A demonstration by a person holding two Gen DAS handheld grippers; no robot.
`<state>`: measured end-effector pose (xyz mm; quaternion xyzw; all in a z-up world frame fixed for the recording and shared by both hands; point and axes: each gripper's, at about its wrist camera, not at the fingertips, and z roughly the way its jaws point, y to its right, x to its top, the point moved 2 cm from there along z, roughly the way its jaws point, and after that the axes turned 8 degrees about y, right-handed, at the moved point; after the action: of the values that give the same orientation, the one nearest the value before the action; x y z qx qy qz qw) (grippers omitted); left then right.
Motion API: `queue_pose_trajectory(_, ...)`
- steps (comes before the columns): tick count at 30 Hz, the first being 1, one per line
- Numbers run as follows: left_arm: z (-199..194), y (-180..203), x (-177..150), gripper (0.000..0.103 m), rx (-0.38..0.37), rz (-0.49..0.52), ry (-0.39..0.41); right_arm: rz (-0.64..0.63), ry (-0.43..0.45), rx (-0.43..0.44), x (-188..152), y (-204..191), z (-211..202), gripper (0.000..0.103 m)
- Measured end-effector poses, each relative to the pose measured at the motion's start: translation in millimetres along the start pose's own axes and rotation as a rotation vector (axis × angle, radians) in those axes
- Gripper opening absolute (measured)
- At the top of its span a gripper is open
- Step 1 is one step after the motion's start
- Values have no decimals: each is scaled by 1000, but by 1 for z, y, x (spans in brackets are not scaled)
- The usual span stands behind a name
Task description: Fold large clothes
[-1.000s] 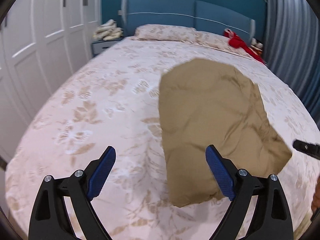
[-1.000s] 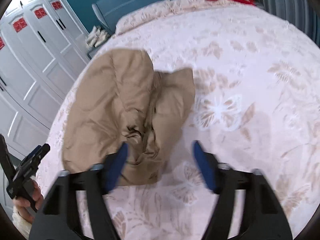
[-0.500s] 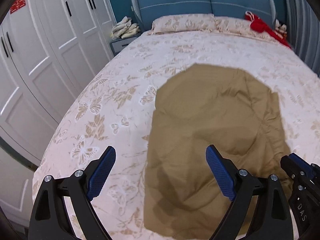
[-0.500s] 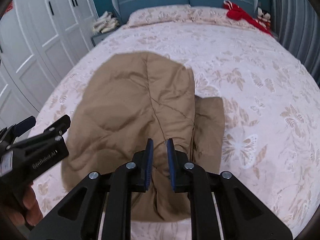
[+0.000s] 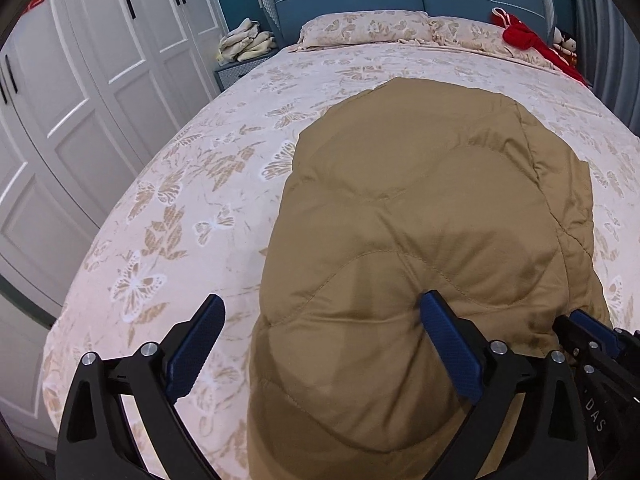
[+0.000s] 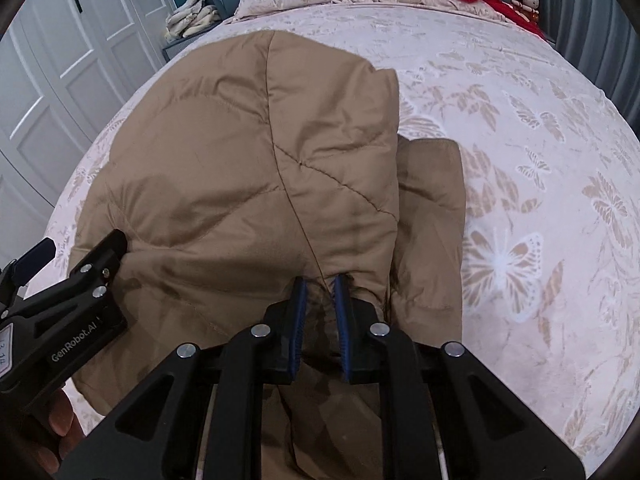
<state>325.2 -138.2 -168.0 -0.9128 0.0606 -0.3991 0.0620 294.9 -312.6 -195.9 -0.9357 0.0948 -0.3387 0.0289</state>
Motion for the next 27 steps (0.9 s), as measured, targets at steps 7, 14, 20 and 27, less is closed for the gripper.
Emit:
queue_pose_trajectory(7, 14, 1, -9, 98, -22, -25, -3, 16, -2, 4, -6, 3, 13, 14)
queue_pose_trajectory(14, 25, 3, -18, 98, -27, -40, 4, 25, 3, 5, -11, 3, 21, 14)
queue_pose_trajectory(20, 34, 5, -25, 98, -30, -57, 16, 19, 11, 3, -13, 0, 24, 14)
queue_pose_trajectory(27, 38, 9, -29, 98, -12, -54, 46, 18, 31, -1, -16, -3, 26, 14)
